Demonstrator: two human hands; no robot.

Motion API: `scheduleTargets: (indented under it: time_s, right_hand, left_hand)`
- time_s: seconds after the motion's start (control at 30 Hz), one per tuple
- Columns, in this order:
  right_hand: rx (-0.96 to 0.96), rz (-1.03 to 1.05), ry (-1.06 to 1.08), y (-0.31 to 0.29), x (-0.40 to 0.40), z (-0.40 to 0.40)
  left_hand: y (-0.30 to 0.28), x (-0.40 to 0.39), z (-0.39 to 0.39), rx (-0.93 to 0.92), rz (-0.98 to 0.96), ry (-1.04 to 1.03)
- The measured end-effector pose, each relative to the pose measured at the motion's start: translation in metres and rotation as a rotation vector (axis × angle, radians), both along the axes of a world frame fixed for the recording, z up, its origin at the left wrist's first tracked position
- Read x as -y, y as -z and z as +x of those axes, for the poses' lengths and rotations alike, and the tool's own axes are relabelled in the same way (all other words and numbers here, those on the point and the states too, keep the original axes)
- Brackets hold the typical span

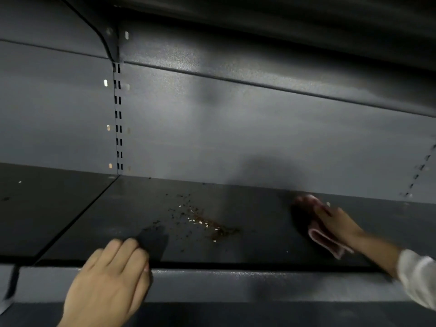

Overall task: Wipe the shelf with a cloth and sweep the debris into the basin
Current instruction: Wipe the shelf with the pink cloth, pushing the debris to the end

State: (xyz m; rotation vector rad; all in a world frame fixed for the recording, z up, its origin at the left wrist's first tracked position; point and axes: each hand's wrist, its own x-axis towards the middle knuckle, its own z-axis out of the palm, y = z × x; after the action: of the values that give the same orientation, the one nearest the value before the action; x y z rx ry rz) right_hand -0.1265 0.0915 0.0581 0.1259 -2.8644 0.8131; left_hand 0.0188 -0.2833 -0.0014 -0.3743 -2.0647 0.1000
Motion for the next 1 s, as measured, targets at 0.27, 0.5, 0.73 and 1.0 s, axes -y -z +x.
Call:
scheduleTargets:
  time_s: [0.27,0.5,0.73,1.0]
  right_hand:
    - [-0.102,0.158,-0.374,0.026,0.130,0.028]
    - [-0.206,-0.172,-0.490,0.009,0.211,0.039]
    - [-0.146,-0.139,-0.075,-0.004,0.052,-0.043]
    - [-0.062,0.002,-0.156,0.011,0.091,-0.060]
  left_hand:
    - [-0.001,-0.002,0.003,0.054,0.027,-0.023]
    - [-0.003,0.007,0.008,0.091,0.032,0.007]
    - [0.000,0.011,0.005,0.048,0.036,-0.018]
    - [-0.001,0.007,0.006,0.039,0.053,-0.040]
